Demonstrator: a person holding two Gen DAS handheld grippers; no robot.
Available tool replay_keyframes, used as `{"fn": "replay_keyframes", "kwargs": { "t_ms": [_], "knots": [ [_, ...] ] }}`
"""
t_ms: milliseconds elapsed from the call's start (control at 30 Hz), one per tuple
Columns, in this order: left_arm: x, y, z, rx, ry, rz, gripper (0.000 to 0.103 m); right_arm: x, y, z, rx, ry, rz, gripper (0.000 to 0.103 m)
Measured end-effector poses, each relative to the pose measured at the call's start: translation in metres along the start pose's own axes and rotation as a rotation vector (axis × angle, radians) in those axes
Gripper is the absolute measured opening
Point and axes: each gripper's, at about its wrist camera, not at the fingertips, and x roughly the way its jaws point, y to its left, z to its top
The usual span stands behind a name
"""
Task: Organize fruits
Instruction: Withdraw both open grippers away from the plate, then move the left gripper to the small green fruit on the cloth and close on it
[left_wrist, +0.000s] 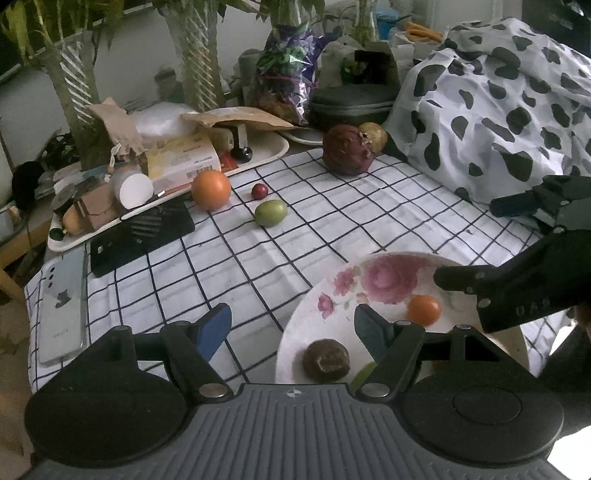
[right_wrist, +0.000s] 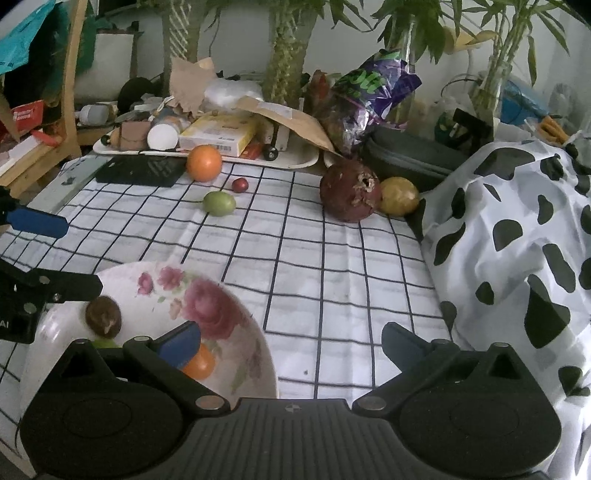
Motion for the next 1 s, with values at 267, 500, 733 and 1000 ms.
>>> {"fn": "replay_keyframes", "kwargs": {
  "t_ms": [267,500,733,1000],
  "knots": [
    [0.015,0.006,0.011,0.016,0.004,-0.006,0.072,0.019,-0.006,0.014,0.003,0.005,0.013,0.103],
    [0.029,0.012,0.022,0.024,0.004,-0.011,0.072,0.036,-0.012,0.028,-0.01,0.003,0.023,0.103],
    [0.045,0.021,0.039,0.027,-0.008,-0.025,0.072,0.053,-0.016,0.04,-0.018,0.009,0.027,0.103],
    [0.063,0.027,0.053,0.041,-0.011,-0.036,0.072,0.07,-0.02,0.052,-0.034,0.017,0.024,0.103]
  ]
}}
